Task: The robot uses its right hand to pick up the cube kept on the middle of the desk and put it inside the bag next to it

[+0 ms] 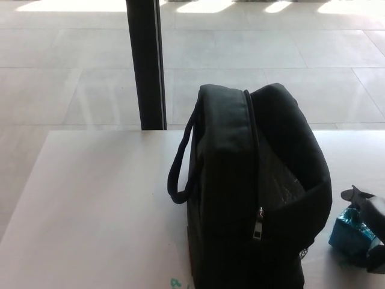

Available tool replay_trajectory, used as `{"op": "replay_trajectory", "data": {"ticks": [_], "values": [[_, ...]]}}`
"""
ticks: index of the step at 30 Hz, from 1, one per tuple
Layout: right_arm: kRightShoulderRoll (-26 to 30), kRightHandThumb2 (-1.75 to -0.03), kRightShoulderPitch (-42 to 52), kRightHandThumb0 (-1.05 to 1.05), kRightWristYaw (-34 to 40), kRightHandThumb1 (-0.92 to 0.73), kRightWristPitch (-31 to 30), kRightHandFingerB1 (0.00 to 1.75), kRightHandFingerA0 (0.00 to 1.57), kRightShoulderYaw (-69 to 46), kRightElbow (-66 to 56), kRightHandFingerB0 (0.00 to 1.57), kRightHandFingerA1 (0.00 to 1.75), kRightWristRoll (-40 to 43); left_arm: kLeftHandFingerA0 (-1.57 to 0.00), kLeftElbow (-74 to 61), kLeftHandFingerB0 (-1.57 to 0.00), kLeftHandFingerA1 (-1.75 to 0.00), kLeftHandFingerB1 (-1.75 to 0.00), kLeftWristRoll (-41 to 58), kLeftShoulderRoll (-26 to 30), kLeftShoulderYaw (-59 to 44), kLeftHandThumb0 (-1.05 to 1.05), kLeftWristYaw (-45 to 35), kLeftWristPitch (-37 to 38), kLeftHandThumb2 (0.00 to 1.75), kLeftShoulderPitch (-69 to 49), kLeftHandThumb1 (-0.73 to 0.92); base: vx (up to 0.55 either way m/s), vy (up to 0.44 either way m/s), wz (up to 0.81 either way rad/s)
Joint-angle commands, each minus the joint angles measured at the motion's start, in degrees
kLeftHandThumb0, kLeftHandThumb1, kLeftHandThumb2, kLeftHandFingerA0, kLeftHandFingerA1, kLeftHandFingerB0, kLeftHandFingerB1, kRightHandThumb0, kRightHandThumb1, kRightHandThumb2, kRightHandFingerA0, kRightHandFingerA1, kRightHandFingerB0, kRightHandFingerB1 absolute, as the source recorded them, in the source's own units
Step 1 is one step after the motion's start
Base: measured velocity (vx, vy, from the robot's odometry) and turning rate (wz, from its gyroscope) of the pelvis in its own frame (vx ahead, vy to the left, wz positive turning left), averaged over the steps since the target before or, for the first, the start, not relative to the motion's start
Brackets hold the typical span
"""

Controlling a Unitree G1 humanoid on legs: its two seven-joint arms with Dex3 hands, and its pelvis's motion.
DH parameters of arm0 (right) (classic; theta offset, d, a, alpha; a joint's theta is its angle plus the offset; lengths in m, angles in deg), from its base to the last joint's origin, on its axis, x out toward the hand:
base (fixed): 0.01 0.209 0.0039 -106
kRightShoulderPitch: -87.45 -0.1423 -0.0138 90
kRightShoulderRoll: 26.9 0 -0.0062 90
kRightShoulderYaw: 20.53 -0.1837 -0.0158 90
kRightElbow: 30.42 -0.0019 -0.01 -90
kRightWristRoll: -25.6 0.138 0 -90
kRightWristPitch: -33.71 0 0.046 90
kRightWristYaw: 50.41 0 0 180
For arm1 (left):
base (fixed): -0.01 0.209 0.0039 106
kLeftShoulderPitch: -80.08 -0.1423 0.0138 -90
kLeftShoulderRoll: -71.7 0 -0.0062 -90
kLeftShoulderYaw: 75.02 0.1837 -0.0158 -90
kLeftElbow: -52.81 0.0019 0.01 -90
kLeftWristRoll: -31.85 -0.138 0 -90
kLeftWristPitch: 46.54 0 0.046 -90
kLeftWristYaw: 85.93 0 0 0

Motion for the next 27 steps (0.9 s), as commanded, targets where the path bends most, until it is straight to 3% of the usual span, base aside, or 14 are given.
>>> {"op": "replay_trajectory", "data": {"ticks": [1,2,11,12,16,17,18,19,20,21,22,24,27], "values": [[1.54,-0.87,2.07,-0.27,3.91,-0.67,5.07,1.31,0.86,-2.72,0.93,0.76,1.73,1.04,-0.28,0.37,-0.23,-0.56,-0.49,0.75,0.4,-1.16,-0.77,0.46,-1.36,0.88,0.14,0.54,0.0,0.0,0.0],[2.32,-0.87,1.95,-0.27,3.76,-0.7,5.97,1.54,0.86,-2.58,0.97,0.73,1.75,0.62,-0.31,0.47,-0.26,-0.5,-0.39,0.05,0.64,-0.63,-0.77,0.55,-0.38,0.61,-0.33,0.71,0.0,0.0,0.0],[4.86,-0.92,2.11,-0.25,8.47,-0.66,14.85,1.51,0.86,-4.48,0.91,0.74,1.75,0.33,-0.25,0.4,-0.26,-0.48,-0.39,-0.59,0.92,-0.4,-0.74,0.74,0.06,0.62,-0.77,0.73,0.0,0.0,0.0],[4.87,-0.9,1.96,-0.22,8.3,-0.62,14.88,1.45,1.03,-5.27,0.12,0.7,1.75,0.81,-0.25,-0.37,-0.25,-0.49,-0.39,-0.24,0.89,-0.7,-0.74,0.72,-0.42,0.61,-1.14,0.73,0.0,0.0,0.0],[4.45,-0.96,0.71,-0.15,8.49,-0.6,16.14,1.46,0.99,-9.11,-2.28,0.7,1.75,2.91,-0.27,0.14,-0.26,-0.49,-0.39,-0.3,0.89,-0.92,-0.74,0.6,0.12,0.61,-1.08,0.73,0.0,0.0,0.0],[4.69,-0.98,0.33,-0.21,7.76,-0.6,15.97,1.52,0.84,-9.55,-2.79,0.71,1.75,2.88,-0.27,0.47,-0.26,-0.48,-0.39,-0.33,0.88,-0.93,-0.75,0.59,0.11,0.62,-0.93,0.72,0.0,0.0,0.0],[4.54,-0.99,-0.11,-0.14,7.27,-0.59,16.04,1.45,0.98,-10.1,-2.94,0.7,1.75,3.19,-0.24,0.58,-0.24,-0.48,-0.39,-0.33,1.01,-0.97,-0.74,0.5,0.2,0.62,-0.94,0.72,0.0,0.0,0.0],[4.17,-0.99,-0.54,-0.14,7.02,-0.59,16.26,1.45,0.98,-10.63,-2.84,0.7,1.75,3.71,-0.24,0.54,-0.24,-0.48,-0.39,-0.31,1.2,-1.02,-0.74,0.37,0.33,0.62,-1.05,0.72,0.0,0.0,0.0],[4.61,-1.02,-2.04,-0.22,7.79,-0.56,18.8,1.48,0.88,-12.09,-2.08,0.75,1.75,5.06,-0.23,0.58,-0.24,-0.48,-0.39,-0.58,1.33,-0.76,-0.74,0.25,0.74,0.62,-1.01,0.73,0.0,0.0,0.0],[4.74,-1.04,-2.71,-0.17,6.71,-0.58,18.14,1.45,1.02,-12.7,-2.67,0.72,1.75,5.38,-0.22,0.55,-0.23,-0.47,-0.39,-0.48,1.22,-0.87,-0.74,0.49,0.43,0.62,-1.0,0.72,0.0,0.0,0.0],[4.68,-1.08,-3.16,-0.21,6.23,-0.53,17.86,1.53,0.87,-13.02,-3.01,0.74,1.75,5.55,-0.25,0.22,-0.24,-0.49,-0.39,-0.44,1.29,-0.92,-0.74,0.53,0.06,0.62,-1.15,0.73,0.0,0.0,0.0],[4.49,-1.17,-5.65,-0.17,4.49,-0.48,16.76,1.53,0.86,-14.42,-4.3,0.72,1.75,6.78,-0.24,0.06,-0.24,-0.48,-0.39,-0.36,1.4,-1.0,-0.76,0.44,-0.32,0.62,-1.37,0.75,0.0,0.0,0.0],[4.61,-1.13,-8.0,-0.18,2.44,-0.52,15.8,1.56,0.84,-15.73,-5.64,0.69,1.75,8.12,-0.23,0.69,-0.22,-0.49,-0.39,-0.76,1.58,-0.47,-0.75,-0.01,0.91,0.62,-1.17,0.74,0.0,0.0,0.0]]}}
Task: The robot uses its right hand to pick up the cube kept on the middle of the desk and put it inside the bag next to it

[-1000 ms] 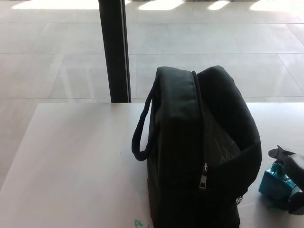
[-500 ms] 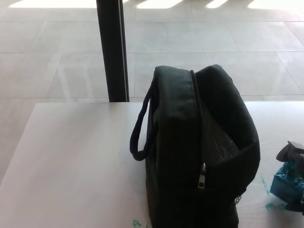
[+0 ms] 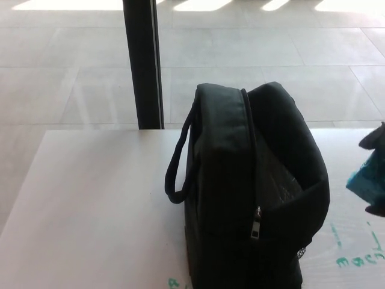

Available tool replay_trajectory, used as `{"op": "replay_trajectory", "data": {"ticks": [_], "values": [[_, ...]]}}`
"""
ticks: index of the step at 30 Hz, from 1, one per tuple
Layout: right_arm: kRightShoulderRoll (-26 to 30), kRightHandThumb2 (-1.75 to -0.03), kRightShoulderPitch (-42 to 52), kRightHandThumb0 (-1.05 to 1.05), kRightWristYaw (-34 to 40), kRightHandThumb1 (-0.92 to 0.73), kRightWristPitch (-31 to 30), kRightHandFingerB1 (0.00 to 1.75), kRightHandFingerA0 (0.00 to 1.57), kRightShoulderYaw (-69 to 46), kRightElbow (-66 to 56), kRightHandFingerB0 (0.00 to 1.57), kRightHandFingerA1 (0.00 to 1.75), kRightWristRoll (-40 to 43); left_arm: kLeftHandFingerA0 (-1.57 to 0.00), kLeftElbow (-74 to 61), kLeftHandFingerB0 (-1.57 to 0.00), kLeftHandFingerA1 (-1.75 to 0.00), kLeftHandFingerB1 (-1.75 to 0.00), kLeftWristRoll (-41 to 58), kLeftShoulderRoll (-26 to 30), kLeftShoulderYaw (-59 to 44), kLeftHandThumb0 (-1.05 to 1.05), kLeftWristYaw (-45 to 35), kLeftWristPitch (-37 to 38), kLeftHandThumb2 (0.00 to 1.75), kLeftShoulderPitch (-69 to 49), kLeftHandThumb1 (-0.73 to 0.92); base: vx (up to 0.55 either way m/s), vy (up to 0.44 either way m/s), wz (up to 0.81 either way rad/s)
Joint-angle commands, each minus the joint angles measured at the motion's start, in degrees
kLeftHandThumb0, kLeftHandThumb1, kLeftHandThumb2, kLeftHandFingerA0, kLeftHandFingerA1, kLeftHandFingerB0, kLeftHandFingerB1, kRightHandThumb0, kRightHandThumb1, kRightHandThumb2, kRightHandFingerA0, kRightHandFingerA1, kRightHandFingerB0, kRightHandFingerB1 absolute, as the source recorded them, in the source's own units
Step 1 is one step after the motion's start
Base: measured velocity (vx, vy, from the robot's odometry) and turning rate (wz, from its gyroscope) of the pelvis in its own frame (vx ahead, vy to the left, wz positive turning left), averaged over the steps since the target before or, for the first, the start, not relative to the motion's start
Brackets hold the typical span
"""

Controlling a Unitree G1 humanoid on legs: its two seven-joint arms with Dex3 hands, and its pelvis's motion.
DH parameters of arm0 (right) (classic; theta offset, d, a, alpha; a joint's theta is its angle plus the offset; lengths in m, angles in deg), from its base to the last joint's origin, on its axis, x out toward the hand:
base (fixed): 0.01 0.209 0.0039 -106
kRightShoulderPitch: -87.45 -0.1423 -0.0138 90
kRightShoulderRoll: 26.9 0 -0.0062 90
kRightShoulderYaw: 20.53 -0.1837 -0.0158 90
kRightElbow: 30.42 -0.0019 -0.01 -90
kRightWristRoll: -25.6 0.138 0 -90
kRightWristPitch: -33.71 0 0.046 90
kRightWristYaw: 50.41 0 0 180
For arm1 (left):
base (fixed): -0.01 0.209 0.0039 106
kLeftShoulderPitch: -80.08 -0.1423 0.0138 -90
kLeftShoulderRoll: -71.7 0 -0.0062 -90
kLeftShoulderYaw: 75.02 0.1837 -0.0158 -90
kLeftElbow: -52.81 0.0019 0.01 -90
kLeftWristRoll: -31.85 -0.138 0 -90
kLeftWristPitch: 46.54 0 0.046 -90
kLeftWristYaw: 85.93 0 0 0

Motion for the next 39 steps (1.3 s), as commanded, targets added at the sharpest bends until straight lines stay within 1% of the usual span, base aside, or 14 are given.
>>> {"op": "replay_trajectory", "data": {"ticks": [1,3,5,8,9,21,24,27,28,29,30,36,37,39], "values": [[1.47,-1.16,-4.25,-0.16,-2.8,-0.5,1.17,1.55,0.83,-2.55,-1.91,0.69,1.75,3.64,-0.23,1.63,-0.22,-0.49,-0.39,-0.66,1.21,0.11,-0.75,-0.04,2.1,0.62,-0.08,0.74,0.0,0.0,0.0],[0.37,-1.17,-8.12,-0.1,-3.47,-0.49,0.23,1.51,0.9,-3.35,-2.38,0.7,1.75,5.16,-0.2,1.56,-0.22,-0.48,-0.39,-1.01,1.66,0.51,-0.75,-0.58,3.35,0.62,-0.51,0.75,0.0,0.0,0.0],[-0.26,-1.15,-10.9,-0.12,-5.4,-0.52,-2.18,1.6,0.82,-3.13,-3.75,0.72,1.75,5.51,-0.22,1.1,-0.23,-0.48,-0.39,0.13,1.26,-0.42,-0.75,-0.17,1.08,0.61,-0.45,0.7,0.0,0.0,0.0],[-0.25,-1.16,-13.46,-0.14,-6.13,-0.49,0.15,1.54,0.85,-2.51,-3.6,0.76,1.75,6.17,-0.24,1.43,-0.23,-0.48,-0.38,-0.03,1.22,-0.35,-0.78,-0.4,0.33,0.61,-0.47,0.71,0.0,0.0,0.0],[-1.66,-1.05,-16.55,-0.18,-8.32,-0.56,-3.07,1.59,0.82,-0.82,-5.66,0.7,1.75,5.59,-0.2,1.57,-0.2,-0.47,-0.38,-0.29,1.49,0.04,-0.77,-1.28,1.24,0.62,-0.46,0.73,0.0,0.0,0.0],[-5.21,-1.18,-17.22,-0.19,-13.47,-0.49,-2.52,1.55,0.89,4.82,-15.23,0.78,1.72,6.43,-0.22,1.83,-0.23,-0.47,-0.38,-0.98,1.3,0.29,-0.8,-0.36,0.94,0.62,-0.26,0.72,0.0,0.0,0.0],[-5.44,-1.21,-15.98,-0.2,-14.66,-0.49,-2.42,1.56,0.91,5.81,-16.87,0.79,1.75,6.7,-0.31,1.98,-0.26,-0.5,-0.4,-0.34,0.99,-0.12,-0.77,-0.29,0.22,0.61,-0.14,0.72,0.0,0.0,0.0],[-4.6,-1.21,-13.95,-0.19,-17.37,-0.48,-1.92,1.54,0.93,8.37,-18.98,0.8,1.75,5.9,-0.25,0.43,-0.23,-0.51,-0.4,0.13,1.03,-0.36,-0.76,-0.69,0.21,0.61,-1.15,0.72,0.0,0.0,0.0],[-4.35,-1.16,-13.04,-0.27,-17.53,-0.48,-0.99,1.25,1.21,8.83,-19.06,1.0,1.4,5.95,-0.24,0.18,-0.21,-0.5,-0.39,0.43,1.0,-0.61,-0.76,-0.88,0.01,0.61,-1.6,0.71,0.0,0.0,0.0],[-4.18,-1.16,-12.57,-0.27,-17.38,-0.48,-0.1,1.25,1.21,8.95,-18.99,1.0,1.4,6.0,-0.24,0.34,-0.21,-0.5,-0.39,0.68,0.91,-0.84,-0.76,-1.02,-0.13,0.61,-1.55,0.71,0.0,0.0,0.0],[-3.63,-1.15,-11.44,-0.2,-18.15,-0.48,0.35,1.55,0.91,9.44,-19.16,0.78,1.75,5.97,-0.19,0.46,-0.21,-0.48,-0.38,0.81,0.5,-1.18,-0.74,-0.14,-0.67,0.61,-1.42,0.7,0.0,0.0,0.0],[-0.64,-1.0,-9.45,-0.16,-22.01,-0.49,-0.31,1.54,0.88,11.01,-20.95,0.76,1.75,4.54,-0.23,2.75,-0.19,-0.5,-0.38,0.51,0.81,-0.77,-0.76,-2.0,0.13,0.61,-0.32,0.71,0.0,0.0,0.0],[0.32,-0.84,-9.09,-0.2,-23.58,-0.61,-0.41,1.1,0.86,11.95,-20.87,0.82,1.65,3.96,-0.26,3.06,-0.22,-0.56,-0.48,-1.09,1.31,0.53,-0.82,-1.72,2.07,0.94,-0.32,0.59,0.0,0.0,0.0],[1.01,-0.84,-8.97,-0.2,-25.51,-0.61,-1.53,1.1,0.86,12.69,-21.03,0.82,1.65,4.06,-0.26,3.08,-0.22,-0.56,-0.48,-2.8,2.09,2.33,-0.82,-1.54,4.43,0.94,-0.49,0.59,0.0,0.0,0.0]]}}
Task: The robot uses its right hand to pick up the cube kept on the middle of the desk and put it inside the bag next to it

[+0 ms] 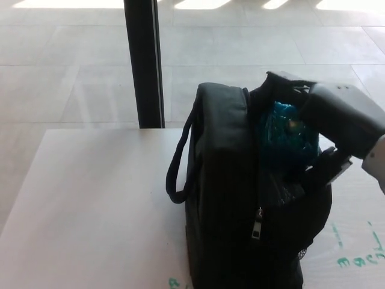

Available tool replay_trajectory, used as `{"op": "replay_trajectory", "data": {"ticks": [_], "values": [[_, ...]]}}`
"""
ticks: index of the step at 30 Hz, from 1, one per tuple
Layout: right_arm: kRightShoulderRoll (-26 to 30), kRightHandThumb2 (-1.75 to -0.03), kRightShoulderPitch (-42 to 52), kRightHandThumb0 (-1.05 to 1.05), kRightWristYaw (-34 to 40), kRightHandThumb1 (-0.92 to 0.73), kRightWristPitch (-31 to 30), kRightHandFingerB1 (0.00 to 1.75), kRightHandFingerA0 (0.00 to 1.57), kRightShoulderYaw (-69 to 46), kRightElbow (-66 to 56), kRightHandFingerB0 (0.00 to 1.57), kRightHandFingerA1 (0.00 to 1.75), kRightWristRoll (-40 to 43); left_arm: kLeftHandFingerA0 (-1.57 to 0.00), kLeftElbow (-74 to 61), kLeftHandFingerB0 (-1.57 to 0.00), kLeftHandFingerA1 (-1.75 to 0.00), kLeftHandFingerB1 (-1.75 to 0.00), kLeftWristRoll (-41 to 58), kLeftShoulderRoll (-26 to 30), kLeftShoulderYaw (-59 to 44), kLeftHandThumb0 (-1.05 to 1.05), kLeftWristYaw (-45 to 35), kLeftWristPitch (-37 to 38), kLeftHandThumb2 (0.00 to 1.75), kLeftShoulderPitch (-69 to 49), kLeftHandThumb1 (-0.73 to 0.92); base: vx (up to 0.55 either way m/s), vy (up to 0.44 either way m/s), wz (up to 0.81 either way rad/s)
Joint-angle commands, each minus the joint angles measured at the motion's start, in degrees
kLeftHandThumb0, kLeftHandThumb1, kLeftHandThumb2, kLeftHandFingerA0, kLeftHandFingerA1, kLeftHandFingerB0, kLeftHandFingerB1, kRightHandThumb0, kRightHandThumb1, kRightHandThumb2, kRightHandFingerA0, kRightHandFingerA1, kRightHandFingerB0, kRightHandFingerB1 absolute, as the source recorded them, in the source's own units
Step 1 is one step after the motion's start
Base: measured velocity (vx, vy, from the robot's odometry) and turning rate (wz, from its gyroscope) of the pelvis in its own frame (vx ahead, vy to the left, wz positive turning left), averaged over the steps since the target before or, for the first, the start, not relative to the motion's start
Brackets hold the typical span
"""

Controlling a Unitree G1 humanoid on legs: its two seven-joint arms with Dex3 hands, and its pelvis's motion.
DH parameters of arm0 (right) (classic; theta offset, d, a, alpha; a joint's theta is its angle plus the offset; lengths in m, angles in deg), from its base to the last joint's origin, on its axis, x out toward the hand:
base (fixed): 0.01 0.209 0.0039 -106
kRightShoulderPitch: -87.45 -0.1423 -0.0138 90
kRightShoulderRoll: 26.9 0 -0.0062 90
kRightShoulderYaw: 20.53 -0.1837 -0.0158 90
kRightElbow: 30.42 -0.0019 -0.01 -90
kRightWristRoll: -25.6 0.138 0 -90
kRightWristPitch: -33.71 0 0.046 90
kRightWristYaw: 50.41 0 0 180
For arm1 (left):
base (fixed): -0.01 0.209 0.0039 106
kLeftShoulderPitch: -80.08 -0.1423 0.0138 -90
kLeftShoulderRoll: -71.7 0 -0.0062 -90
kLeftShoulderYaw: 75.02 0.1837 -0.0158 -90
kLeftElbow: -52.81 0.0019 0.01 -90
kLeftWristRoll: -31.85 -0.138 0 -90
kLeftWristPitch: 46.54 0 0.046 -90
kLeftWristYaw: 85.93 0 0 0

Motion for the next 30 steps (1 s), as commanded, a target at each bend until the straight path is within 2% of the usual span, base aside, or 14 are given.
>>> {"op": "replay_trajectory", "data": {"ticks": [1,2,3,5,6,7,8,9,10,23,25,27,28,30], "values": [[2.56,-0.84,0.31,-0.2,-6.16,-0.61,-0.37,1.1,0.86,1.5,-0.17,0.82,1.65,-0.79,-0.26,1.32,-0.22,-0.56,-0.48,-2.66,2.02,2.53,-0.82,-0.31,3.46,0.94,0.82,0.59,0.0,0.0,0.0],[2.69,-0.69,0.18,-0.21,-6.79,-0.7,-0.71,0.66,0.81,1.85,-0.02,0.62,1.54,-0.98,-0.24,1.38,-0.24,-0.49,-0.39,-2.26,1.87,2.22,-0.76,-0.04,3.5,0.62,0.9,0.75,0.0,0.0,0.0],[2.4,-0.68,0.43,-0.22,-7.68,-0.75,-1.63,0.49,0.77,2.07,0.07,0.46,1.51,-0.51,-0.22,1.5,-0.23,-0.49,-0.39,-1.41,1.42,1.55,-0.76,0.34,3.32,0.62,0.9,0.73,0.0,0.0,0.0],[1.7,-0.68,0.86,-0.22,-8.13,-0.75,-2.48,0.49,0.77,1.77,0.06,0.46,1.51,0.45,-0.22,1.73,-0.23,-0.49,-0.39,-0.82,1.02,1.0,-0.76,0.44,3.06,0.62,0.96,0.73,0.0,0.0,0.0],[1.63,-0.61,1.19,-0.3,-8.19,-0.7,-1.95,0.34,0.66,1.86,-0.12,0.27,1.18,0.55,-0.22,1.24,-0.22,-0.48,-0.39,-1.11,1.1,1.09,-0.76,0.89,3.01,0.62,0.48,0.74,0.0,0.0,0.0],[1.78,-0.61,0.77,-0.3,-9.14,-0.71,-2.66,0.34,0.63,2.26,-0.46,0.24,1.22,0.1,-0.22,1.37,-0.21,-0.48,-0.39,-1.06,1.07,1.09,-0.76,0.66,2.89,0.62,0.65,0.74,0.0,0.0,0.0],[2.44,-0.62,-0.04,-0.45,-10.38,-0.65,-3.17,0.24,0.2,3.54,-0.78,0.07,0.6,-2.04,-0.25,1.64,-0.22,-0.52,-0.4,0.7,0.64,-0.27,-0.73,-0.22,1.28,0.61,0.93,0.7,0.0,0.0,0.0],[3.64,-0.77,-0.79,-0.83,-10.24,-0.45,-2.08,0.04,0.0,5.2,-1.27,0.0,0.11,-6.05,-0.25,1.03,-0.24,-0.49,-0.39,-0.69,1.04,0.88,-0.77,0.14,1.61,0.62,0.92,0.74,0.0,0.0,0.0],[4.13,-0.75,-1.09,-0.85,-10.05,-0.48,-1.82,0.0,0.0,5.9,-1.76,0.0,0.0,-7.89,-0.26,0.65,-0.24,-0.5,-0.39,-1.35,1.17,1.25,-0.77,0.44,1.75,0.61,0.86,0.73,0.0,0.0,0.0],[0.64,-0.96,-6.9,-1.0,-12.42,-0.6,-6.29,0.0,0.0,3.82,-3.78,0.0,0.25,-6.15,-0.22,1.74,-0.19,-0.49,-0.37,1.69,0.1,-2.26,-0.72,-1.38,0.36,0.61,0.55,0.69,0.0,0.0,0.0],[1.05,-0.7,-7.92,-0.89,-14.08,-0.48,-7.58,0.0,0.0,3.35,-4.34,0.0,0.0,-6.12,-0.26,1.82,-0.22,-0.5,-0.38,1.07,0.1,-1.84,-0.74,-0.99,1.02,0.6,0.4,0.7,0.0,0.0,0.0],[1.54,-0.57,-8.41,-0.88,-14.47,-0.55,-7.32,0.0,0.0,2.98,-4.32,0.0,0.0,-6.2,-0.26,2.09,-0.23,-0.51,-0.39,1.11,-0.04,-1.91,-0.73,-0.78,1.42,0.6,0.41,0.7,0.0,0.0,0.0],[2.08,-0.9,-9.18,-0.94,-15.14,-0.52,-7.29,0.0,0.0,2.42,-4.37,0.0,0.21,-6.02,-0.26,2.06,-0.22,-0.5,-0.37,1.23,-0.08,-1.95,-0.74,-0.82,0.39,0.6,0.61,0.69,0.0,0.0,0.0],[3.05,-0.91,-10.38,-0.88,-16.29,-0.5,-7.07,0.07,0.0,1.12,-3.87,0.04,0.21,-4.7,-0.23,2.15,-0.21,-0.49,-0.37,1.88,-0.5,-2.59,-0.72,-0.37,-0.87,0.6,0.93,0.67,0.0,0.0,0.0]]}}
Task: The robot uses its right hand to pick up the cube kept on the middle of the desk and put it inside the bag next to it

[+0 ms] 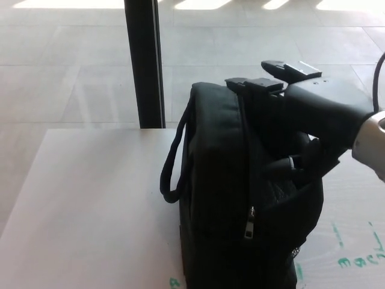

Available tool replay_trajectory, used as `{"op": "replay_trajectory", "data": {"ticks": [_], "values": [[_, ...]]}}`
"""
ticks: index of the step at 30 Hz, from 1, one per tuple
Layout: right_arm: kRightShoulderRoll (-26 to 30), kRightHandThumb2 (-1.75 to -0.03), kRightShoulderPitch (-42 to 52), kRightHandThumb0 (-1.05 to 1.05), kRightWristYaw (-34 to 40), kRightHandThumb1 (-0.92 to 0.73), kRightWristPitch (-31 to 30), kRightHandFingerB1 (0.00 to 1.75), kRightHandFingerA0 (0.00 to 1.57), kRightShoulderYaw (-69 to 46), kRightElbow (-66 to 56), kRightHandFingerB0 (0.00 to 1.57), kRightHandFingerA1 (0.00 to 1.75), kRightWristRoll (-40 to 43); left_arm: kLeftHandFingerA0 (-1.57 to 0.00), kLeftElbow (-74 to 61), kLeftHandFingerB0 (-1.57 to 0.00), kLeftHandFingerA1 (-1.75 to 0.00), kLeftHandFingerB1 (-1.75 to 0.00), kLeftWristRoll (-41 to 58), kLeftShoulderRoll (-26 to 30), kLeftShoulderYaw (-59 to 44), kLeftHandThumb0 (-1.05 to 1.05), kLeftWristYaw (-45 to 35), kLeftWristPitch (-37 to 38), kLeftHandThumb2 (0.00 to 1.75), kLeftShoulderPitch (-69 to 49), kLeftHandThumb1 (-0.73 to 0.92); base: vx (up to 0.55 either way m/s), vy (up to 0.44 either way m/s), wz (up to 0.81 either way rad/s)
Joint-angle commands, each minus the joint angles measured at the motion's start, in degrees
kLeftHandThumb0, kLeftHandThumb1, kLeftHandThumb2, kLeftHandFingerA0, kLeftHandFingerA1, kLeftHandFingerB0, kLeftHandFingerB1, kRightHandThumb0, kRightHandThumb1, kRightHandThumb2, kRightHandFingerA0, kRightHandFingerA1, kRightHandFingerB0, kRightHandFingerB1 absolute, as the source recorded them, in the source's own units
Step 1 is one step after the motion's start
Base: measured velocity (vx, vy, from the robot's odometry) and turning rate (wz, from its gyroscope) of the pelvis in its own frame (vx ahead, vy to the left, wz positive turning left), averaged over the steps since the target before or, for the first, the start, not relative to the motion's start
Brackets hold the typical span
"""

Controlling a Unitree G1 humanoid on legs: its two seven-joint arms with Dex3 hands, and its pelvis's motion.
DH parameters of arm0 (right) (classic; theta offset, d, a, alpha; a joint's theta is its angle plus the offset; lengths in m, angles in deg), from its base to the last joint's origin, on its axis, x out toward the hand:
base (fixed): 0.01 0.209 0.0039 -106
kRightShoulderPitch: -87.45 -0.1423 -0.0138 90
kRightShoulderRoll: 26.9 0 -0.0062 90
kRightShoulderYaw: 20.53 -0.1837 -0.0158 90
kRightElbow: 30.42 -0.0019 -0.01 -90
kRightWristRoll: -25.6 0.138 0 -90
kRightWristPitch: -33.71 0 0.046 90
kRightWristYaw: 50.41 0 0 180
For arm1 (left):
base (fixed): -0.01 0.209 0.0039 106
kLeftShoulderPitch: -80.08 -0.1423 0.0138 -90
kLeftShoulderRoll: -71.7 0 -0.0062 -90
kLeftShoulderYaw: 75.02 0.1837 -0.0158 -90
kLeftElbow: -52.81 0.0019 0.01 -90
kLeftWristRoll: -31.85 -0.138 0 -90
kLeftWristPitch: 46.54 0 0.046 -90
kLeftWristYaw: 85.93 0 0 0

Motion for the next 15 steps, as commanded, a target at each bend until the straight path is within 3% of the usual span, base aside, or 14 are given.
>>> {"op": "replay_trajectory", "data": {"ticks": [1,2,4,5,6,7,8,9,14,15], "values": [[2.65,-0.91,-3.41,-0.97,-4.86,-0.57,-1.47,0.21,0.0,-3.21,-0.1,0.16,0.08,1.98,-0.22,0.62,-0.2,-0.5,-0.37,1.31,-0.33,-1.16,-0.71,0.32,-1.95,0.6,-0.1,0.68,0.0,0.0,0.0],[3.63,-0.9,-4.38,-0.84,-6.61,-0.51,-2.21,0.45,0.0,-4.02,0.01,0.11,0.22,2.76,-0.21,0.68,-0.2,-0.49,-0.38,0.88,-0.31,-0.8,-0.72,0.23,-1.08,0.61,-0.31,0.7,0.0,0.0,0.0],[5.28,-0.86,-5.83,-0.73,-9.66,-0.46,-3.93,0.47,0.01,-5.08,-0.03,0.18,0.31,4.01,-0.21,-0.61,-0.2,-0.49,-0.38,0.57,-0.21,-0.61,-0.72,0.68,-1.35,0.61,-1.15,0.7,0.0,0.0,0.0],[6.59,-0.57,-6.36,-0.67,-12.12,-0.6,-4.99,0.34,0.0,-5.92,-0.46,0.28,0.42,5.48,-0.24,-2.69,-0.23,-0.5,-0.4,-0.21,-0.02,0.18,-0.72,0.94,-1.86,0.61,-2.01,0.71,0.0,0.0,0.0],[7.99,-0.58,-6.98,-0.66,-13.79,-0.61,-5.0,0.33,0.02,-6.35,-0.38,0.3,0.43,6.12,-0.24,-3.56,-0.24,-0.5,-0.4,-0.41,-0.05,0.39,-0.71,1.22,-2.22,0.62,-2.28,0.71,0.0,0.0,0.0],[9.05,-0.84,-7.17,-0.74,-14.37,-0.49,-4.33,0.46,0.04,-6.83,0.0,0.27,0.41,6.59,-0.25,-4.03,-0.25,-0.49,-0.4,-0.69,-0.14,0.62,-0.72,1.82,-2.51,0.61,-2.45,0.71,0.0,0.0,0.0],[10.18,-0.59,-6.99,-0.66,-15.16,-0.59,-4.01,0.32,0.07,-8.12,0.53,0.35,0.44,8.23,-0.23,-4.32,-0.24,-0.49,-0.39,1.04,-0.59,-0.67,-0.7,1.62,-4.39,0.59,-2.45,0.7,0.0,0.0,0.0],[11.53,-0.58,-6.14,-0.6,-15.92,-0.6,-3.85,0.35,0.08,-10.22,0.69,0.36,0.49,10.38,-0.27,-3.6,-0.28,-0.48,-0.39,0.02,-0.5,0.22,-0.75,1.81,-2.88,0.6,-2.31,0.7,0.0,0.0,0.0],[14.66,-0.59,-3.43,-0.48,-17.29,-0.6,-2.33,0.34,0.13,-14.72,1.73,0.38,0.45,14.72,-0.19,-3.39,-0.21,-0.5,-0.39,1.62,-0.57,-0.84,-0.69,0.61,-4.44,0.59,-2.69,0.7,0.0,0.0,0.0],[16.13,-0.58,-0.72,-0.43,-17.34,-0.61,-3.01,0.34,0.18,-18.38,1.11,0.41,0.42,16.51,-0.23,-4.82,-0.23,-0.5,-0.39,-1.73,0.64,1.89,-0.74,1.11,-0.47,0.62,-3.94,0.75,0.0,0.0,0.0]]}}
